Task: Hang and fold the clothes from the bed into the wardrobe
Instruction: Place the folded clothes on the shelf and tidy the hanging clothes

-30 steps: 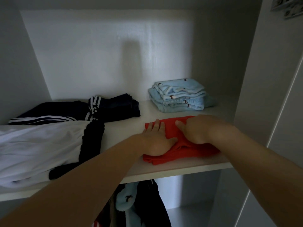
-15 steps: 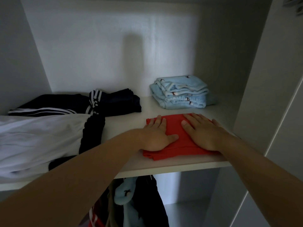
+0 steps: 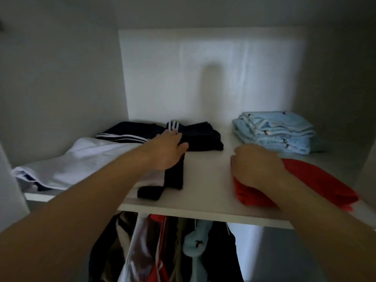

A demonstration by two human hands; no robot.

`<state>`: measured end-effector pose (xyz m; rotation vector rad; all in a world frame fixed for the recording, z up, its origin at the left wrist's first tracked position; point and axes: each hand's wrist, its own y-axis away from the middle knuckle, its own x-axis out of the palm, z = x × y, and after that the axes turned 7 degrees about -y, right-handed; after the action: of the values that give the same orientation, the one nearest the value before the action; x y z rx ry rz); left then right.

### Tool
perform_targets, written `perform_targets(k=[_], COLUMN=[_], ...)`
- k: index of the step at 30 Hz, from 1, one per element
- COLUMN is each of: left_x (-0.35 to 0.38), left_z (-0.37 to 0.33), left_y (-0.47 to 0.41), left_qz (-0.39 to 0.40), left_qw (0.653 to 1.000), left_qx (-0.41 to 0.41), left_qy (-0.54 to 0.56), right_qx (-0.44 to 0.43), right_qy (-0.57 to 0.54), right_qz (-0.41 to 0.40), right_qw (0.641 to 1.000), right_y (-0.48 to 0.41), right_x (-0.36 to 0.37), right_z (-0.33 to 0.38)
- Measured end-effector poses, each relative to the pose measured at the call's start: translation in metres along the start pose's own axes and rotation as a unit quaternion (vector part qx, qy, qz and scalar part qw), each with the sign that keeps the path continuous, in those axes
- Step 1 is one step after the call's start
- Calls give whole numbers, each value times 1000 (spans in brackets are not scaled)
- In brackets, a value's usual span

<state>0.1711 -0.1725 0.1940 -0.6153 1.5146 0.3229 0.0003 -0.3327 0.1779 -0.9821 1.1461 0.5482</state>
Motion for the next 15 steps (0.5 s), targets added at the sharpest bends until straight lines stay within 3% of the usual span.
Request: perform_targets(k=[2,6,10,15], left_x=[-5,-8,12,32], left_z=[45,112,149,154], left_y=[14,45,66,76], left_qz=[10,-9,7,-19], left_qw=[998,985,980,982], left_qx=[-60,-171,-200,-186], left_qy=[-8,-23,19,7], right_qx=[-28,41,73,88], right_qy=[-66,-98,-167,-248], right_qz=[85,190,227,162], right_qw=[994,976,957,951], right_y=[-16,-30,-31,-30], right_x=[14,46,65,69], right_z=[35,79,113,142])
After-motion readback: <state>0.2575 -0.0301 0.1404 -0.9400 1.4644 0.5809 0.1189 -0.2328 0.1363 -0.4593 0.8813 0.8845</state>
